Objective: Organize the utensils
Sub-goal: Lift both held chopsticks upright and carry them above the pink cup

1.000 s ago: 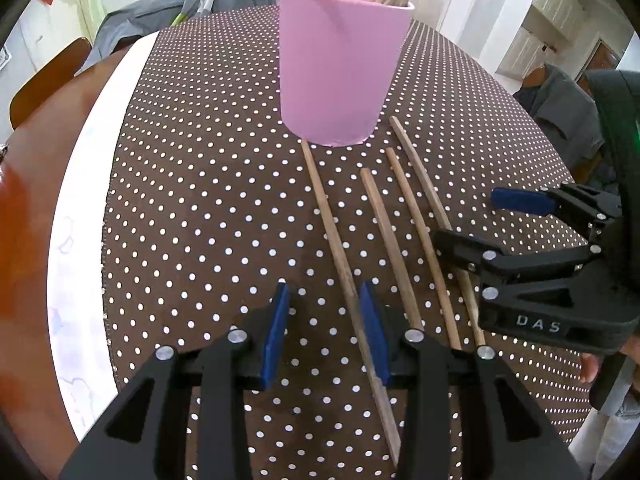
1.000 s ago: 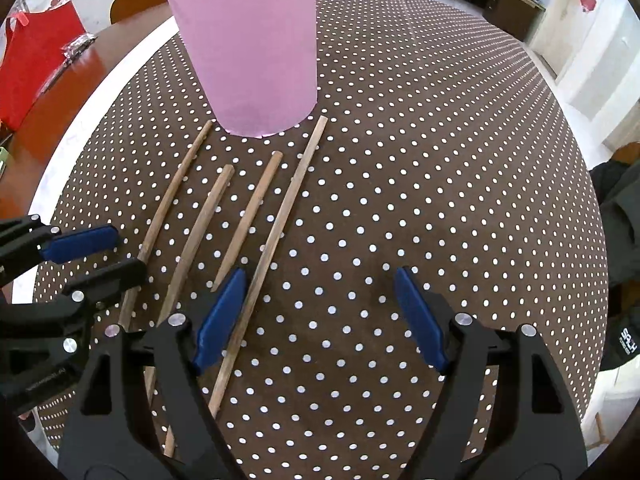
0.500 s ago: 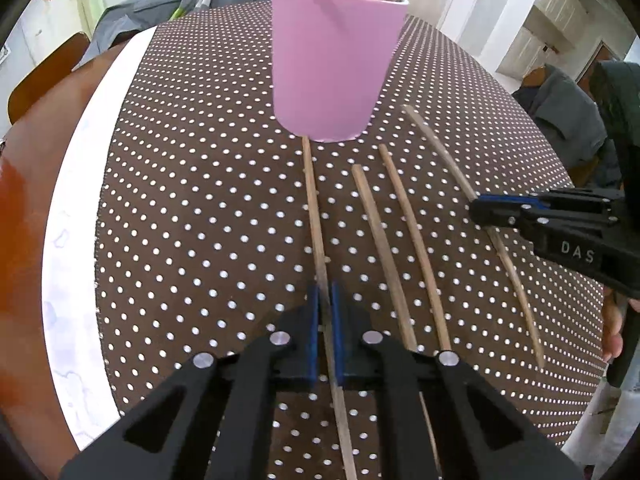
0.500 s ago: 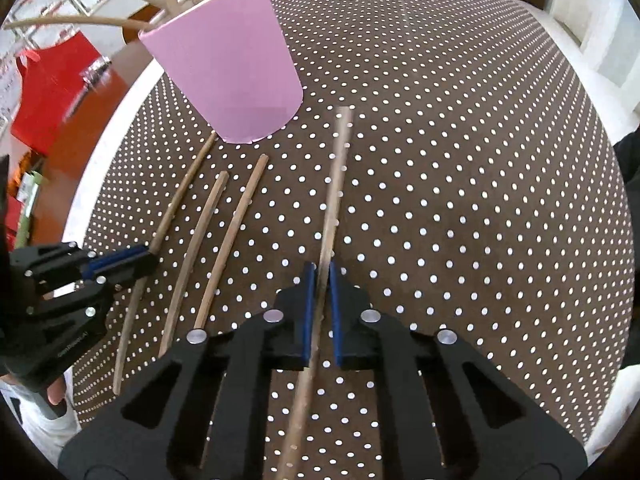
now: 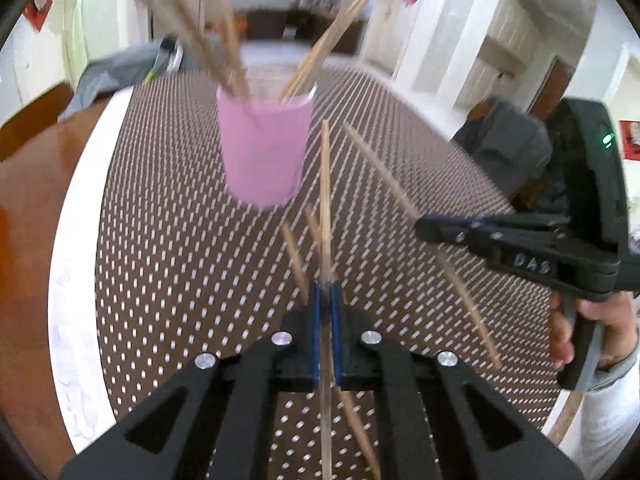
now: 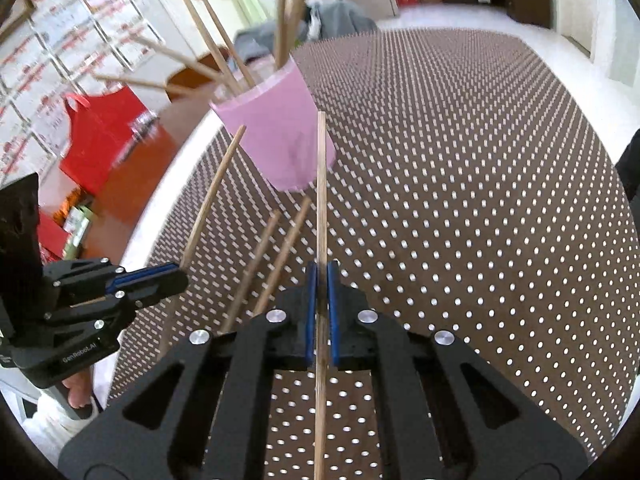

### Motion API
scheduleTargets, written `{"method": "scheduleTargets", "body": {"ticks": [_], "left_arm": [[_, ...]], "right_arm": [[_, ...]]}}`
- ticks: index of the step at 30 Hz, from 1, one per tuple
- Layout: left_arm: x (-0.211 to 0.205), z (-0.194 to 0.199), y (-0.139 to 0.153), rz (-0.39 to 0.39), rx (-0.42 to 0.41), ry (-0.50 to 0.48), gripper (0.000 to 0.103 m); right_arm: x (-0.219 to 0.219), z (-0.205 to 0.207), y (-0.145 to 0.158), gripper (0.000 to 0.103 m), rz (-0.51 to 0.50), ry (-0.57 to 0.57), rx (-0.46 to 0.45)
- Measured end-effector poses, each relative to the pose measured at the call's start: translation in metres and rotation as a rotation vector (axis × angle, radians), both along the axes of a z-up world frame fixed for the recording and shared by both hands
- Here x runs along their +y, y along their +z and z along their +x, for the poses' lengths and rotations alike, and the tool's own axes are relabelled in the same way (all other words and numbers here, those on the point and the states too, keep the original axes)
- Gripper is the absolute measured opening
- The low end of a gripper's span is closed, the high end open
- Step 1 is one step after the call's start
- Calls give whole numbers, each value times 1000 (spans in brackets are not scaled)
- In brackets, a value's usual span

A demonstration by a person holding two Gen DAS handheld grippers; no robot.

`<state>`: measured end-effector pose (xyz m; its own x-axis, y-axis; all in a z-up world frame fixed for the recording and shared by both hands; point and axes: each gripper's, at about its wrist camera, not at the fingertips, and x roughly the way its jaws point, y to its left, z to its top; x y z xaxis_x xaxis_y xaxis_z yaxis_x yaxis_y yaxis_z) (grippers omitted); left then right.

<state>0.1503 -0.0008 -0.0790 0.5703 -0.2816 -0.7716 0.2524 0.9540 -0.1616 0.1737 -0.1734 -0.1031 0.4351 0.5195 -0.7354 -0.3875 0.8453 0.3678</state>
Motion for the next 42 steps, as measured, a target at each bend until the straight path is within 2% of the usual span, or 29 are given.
{"method": "scheduleTargets", "body": {"ticks": [6,9,14,20,25,28,33,36,42], "left_arm": [[-5,-10,44,-49,-221,23,5],[-5,-14,67,-60,-352,55,5],[-4,-17,91,-97,-513,96,6],[3,-7,106,-200,-687,127,6],[12,4,110,-237,-778,195,6],[12,16,109,-228,-814,221,6],[10,32,105,-186,-879,274,6],[12,38,101,-175,-925,301,6],[17,54,91,-183,-964,311,6]], "right_arm": [[-20,-22,47,6,108,-9,-176],[-26,-15,64,6,137,-7,-246],[-23,-14,87,6,205,-37,-371],[-9,-11,103,6,271,-119,-499],[7,-4,113,6,311,-183,-622],[9,4,112,6,357,-223,-668],[25,17,108,6,361,-252,-772],[33,24,104,6,364,-269,-810],[37,44,95,6,399,-291,-809]]}}
